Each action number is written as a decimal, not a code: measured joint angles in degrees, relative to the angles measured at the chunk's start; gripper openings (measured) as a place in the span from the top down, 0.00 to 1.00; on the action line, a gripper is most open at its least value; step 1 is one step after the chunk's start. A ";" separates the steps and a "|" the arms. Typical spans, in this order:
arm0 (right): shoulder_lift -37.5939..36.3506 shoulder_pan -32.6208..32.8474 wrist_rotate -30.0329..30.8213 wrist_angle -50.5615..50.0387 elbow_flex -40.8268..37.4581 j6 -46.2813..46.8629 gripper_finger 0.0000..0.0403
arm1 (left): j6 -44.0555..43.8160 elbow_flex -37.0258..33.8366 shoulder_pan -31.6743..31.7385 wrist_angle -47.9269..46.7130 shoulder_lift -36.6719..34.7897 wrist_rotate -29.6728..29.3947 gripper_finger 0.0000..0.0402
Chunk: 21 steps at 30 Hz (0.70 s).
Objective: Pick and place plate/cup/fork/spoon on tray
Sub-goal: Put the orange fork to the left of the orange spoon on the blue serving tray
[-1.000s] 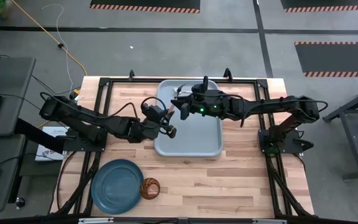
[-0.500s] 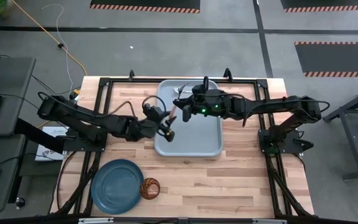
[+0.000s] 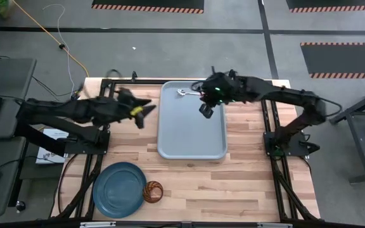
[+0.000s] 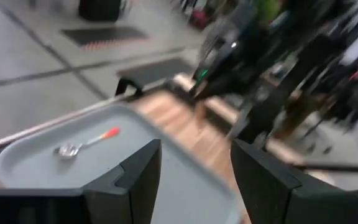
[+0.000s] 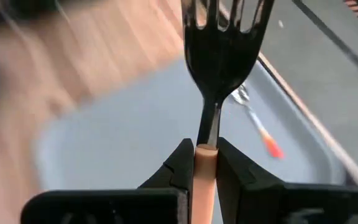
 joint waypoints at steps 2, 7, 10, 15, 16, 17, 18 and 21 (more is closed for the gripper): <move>5.26 -1.91 0.57 -5.25 4.98 -6.54 0.95 | 0.47 -1.05 -0.09 2.55 -2.96 0.00 0.54; 19.65 -5.88 2.69 -13.35 14.13 -21.64 0.95 | -0.93 -3.03 -0.74 5.95 -7.95 0.42 0.54; 27.96 -6.92 3.91 -15.45 18.07 -28.31 0.95 | -1.67 -3.43 -1.58 5.84 -8.62 0.40 0.54; 39.82 -7.27 6.71 -16.43 23.52 -35.76 0.95 | -3.46 -3.41 -2.20 7.52 -8.15 0.39 0.54; 41.63 -7.27 6.80 -16.35 24.68 -36.38 0.95 | -3.62 -3.41 -2.22 7.74 -7.86 0.41 0.54; 43.32 -7.25 6.91 -16.35 25.91 -37.09 0.95 | -3.62 -3.42 -2.28 7.79 -7.59 0.42 0.54; 44.86 -7.24 6.95 -16.37 27.10 -37.62 0.95 | -3.72 -3.43 -2.33 8.06 -7.40 0.41 0.54; 48.72 -7.24 7.11 -16.37 30.47 -37.87 0.95 | -4.68 -3.41 -2.34 9.07 -6.98 0.40 0.54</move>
